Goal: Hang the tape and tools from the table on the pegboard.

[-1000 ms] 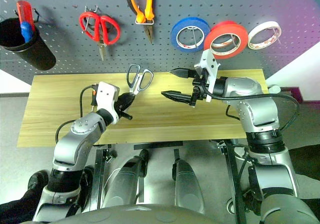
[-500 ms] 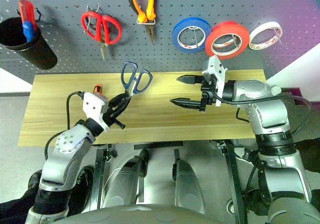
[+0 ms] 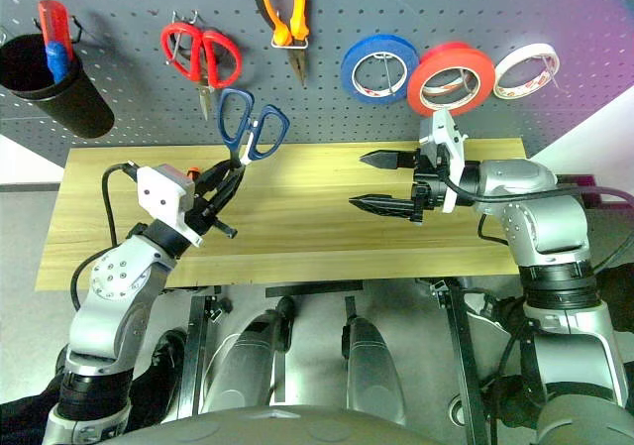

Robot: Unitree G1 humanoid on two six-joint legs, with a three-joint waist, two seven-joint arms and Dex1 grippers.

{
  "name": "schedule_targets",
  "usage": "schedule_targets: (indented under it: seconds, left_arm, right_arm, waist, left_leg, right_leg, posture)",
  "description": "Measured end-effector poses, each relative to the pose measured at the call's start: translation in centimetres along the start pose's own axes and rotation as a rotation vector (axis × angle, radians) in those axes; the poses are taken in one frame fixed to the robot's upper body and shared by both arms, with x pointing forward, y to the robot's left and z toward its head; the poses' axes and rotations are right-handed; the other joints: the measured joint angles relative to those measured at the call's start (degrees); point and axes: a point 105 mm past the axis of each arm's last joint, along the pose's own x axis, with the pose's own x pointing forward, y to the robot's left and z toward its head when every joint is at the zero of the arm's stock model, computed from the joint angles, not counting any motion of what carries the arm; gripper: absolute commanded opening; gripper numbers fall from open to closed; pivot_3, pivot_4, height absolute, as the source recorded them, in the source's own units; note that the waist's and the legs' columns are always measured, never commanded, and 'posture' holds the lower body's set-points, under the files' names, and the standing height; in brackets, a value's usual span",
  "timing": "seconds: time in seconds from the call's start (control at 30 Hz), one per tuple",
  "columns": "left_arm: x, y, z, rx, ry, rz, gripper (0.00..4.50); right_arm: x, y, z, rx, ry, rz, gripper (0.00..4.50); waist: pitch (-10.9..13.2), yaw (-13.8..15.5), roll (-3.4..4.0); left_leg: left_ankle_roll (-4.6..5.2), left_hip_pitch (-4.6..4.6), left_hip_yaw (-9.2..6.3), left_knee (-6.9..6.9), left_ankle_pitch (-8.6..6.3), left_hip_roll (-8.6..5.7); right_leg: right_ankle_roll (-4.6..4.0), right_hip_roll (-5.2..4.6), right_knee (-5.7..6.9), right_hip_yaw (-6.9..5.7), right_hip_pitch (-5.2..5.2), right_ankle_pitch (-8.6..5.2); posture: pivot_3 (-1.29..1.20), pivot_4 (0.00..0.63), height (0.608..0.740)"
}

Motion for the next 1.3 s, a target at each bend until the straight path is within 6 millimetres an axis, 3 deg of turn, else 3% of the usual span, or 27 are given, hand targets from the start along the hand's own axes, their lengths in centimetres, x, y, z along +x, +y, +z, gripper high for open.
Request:
schedule_targets:
  seconds: [0.17, 0.4, 0.53, 0.77, 0.97, 1.3]
  left_arm:
    - [0.2, 0.8, 1.3, 0.007, -0.044, 0.035, 0.48]
    - [-0.3, 1.2, 3.2, 0.044, -0.099, 0.065, 0.48]
    - [-0.5, 1.3, 3.7, 0.051, -0.108, 0.084, 0.48]
    - [-0.8, 1.8, 3.8, 0.026, -0.107, 0.12, 0.48]
    - [-0.9, 2.8, 3.9, 0.047, -0.108, 0.146, 0.48]
    - [-0.7, 3.8, 3.7, 0.066, -0.117, 0.166, 0.48]
  right_arm:
    - [-0.4, -0.3, 1.2, 0.0, -0.046, -0.01, 4.5]
    - [-0.7, -0.9, 0.8, 0.03, -0.054, -0.032, 4.5]
    - [-1.3, -1.6, 2.0, 0.037, -0.103, -0.049, 4.5]
    - [-1.3, -1.2, 2.7, 0.05, -0.152, -0.009, 4.5]
    - [-1.6, 0.6, 3.4, 0.078, -0.194, 0.084, 4.5]
    - [-2.4, 1.0, 3.9, 0.098, -0.219, 0.105, 4.5]
  waist:
    - [0.0, 0.0, 0.0]
    - [0.0, 0.1, 0.0]
    - [0.0, 0.1, 0.01]
    - [-0.1, 0.1, 0.03]
    - [-0.1, 0.2, 0.08]
    - [-0.3, 0.1, 0.09]
  left_leg:
    - [-0.02, 0.01, 0.0, 0.03, 0.01, 0.0]
    - [-0.24, 0.0, 0.01, 0.1, 0.14, -0.01]
    - [-0.25, 0.0, 0.01, 0.16, 0.15, -0.01]
    - [-0.26, -0.05, 0.01, 0.33, 0.15, -0.01]
    - [-0.25, -0.15, -0.02, 0.62, 0.15, -0.01]
    - [-0.25, -0.19, -0.03, 0.76, 0.15, -0.01]
  right_leg:
    - [0.0, 0.0, 0.04, -0.03, 0.01, 0.0]
    - [0.01, 0.01, 0.07, -0.07, 0.02, 0.0]
    - [0.01, 0.02, 0.13, -0.07, 0.02, 0.0]
    - [0.01, 0.02, 0.22, -0.1, 0.01, 0.0]
    - [0.05, 0.04, 0.33, -0.14, 0.01, 0.03]
    - [0.13, 0.06, 0.42, -0.15, -0.02, 0.07]
  posture:
    - [0.0, 0.36, 0.74]
    - [0.01, 0.343, 0.74]
    - [0.01, 0.332, 0.74]
    - [0.01, 0.308, 0.74]
    - [0.01, 0.288, 0.74]
    - [-0.01, 0.276, 0.74]
